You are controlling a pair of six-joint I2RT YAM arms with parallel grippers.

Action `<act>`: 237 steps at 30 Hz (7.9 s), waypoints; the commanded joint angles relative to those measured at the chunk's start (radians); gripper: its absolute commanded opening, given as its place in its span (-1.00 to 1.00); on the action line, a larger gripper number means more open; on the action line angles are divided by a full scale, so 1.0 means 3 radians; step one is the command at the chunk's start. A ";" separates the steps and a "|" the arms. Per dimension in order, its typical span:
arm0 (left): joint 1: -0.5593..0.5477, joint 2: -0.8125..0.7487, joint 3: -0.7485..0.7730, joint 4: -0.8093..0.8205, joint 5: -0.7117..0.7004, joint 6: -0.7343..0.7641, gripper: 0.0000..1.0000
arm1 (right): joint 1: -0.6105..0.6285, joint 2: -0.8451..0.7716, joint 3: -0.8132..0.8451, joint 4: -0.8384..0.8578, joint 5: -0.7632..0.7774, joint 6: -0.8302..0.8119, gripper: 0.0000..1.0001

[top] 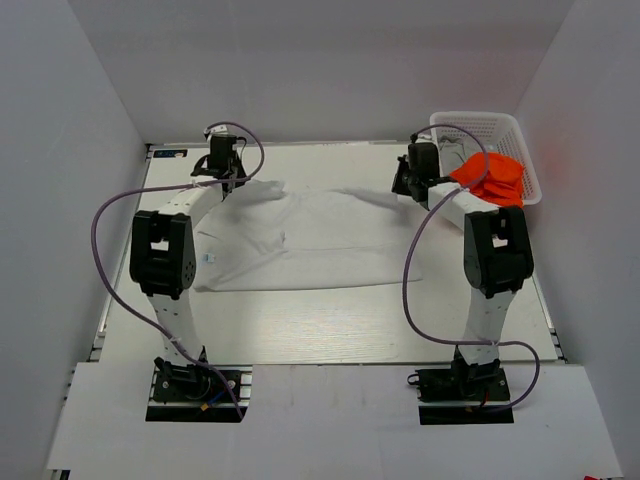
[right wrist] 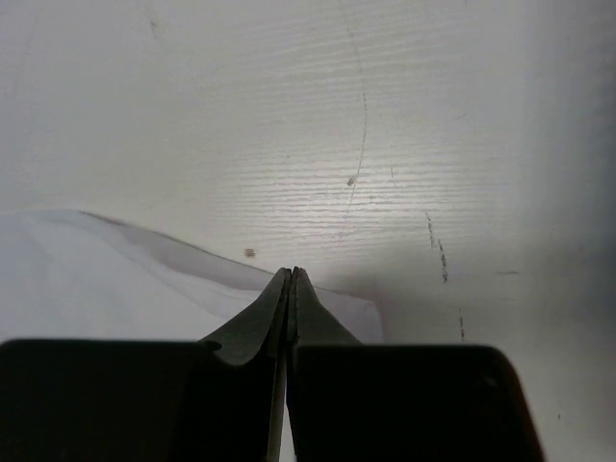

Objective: Fold and stack the t-shirts
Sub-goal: Grap the side of the flattened tshirt furthest away from the robot with both arms, then fold the other side of the tshirt into a rectangle, then rotate the tshirt 90 degrees, then grab the bottom of the folded rectangular tshirt with both arms, then fold the folded rectangular tshirt in 1/3 of the way

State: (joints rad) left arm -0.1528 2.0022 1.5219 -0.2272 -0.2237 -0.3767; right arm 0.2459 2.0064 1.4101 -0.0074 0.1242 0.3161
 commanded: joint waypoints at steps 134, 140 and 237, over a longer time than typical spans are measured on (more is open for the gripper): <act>-0.0365 -0.0193 0.0906 -0.1089 0.1247 -0.0350 0.99 | 0.2417 -0.2878 -0.2808 0.0710 0.0091 0.0265 0.81; -0.0518 -0.1645 -0.1418 -0.0592 0.1385 -0.0722 0.99 | 0.2254 -0.2853 -0.2834 0.0282 0.0072 0.0532 0.81; -0.0345 0.0320 0.0797 -0.1145 0.1113 -0.0897 -1.00 | 0.1062 0.0169 0.0704 -0.0348 -0.0010 0.0214 -1.00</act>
State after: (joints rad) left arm -0.2714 2.0727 1.7092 -0.5911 0.0635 -0.6617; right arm 0.5812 2.0361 1.5627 -0.1287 0.1528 0.3851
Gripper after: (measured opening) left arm 0.028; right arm 0.015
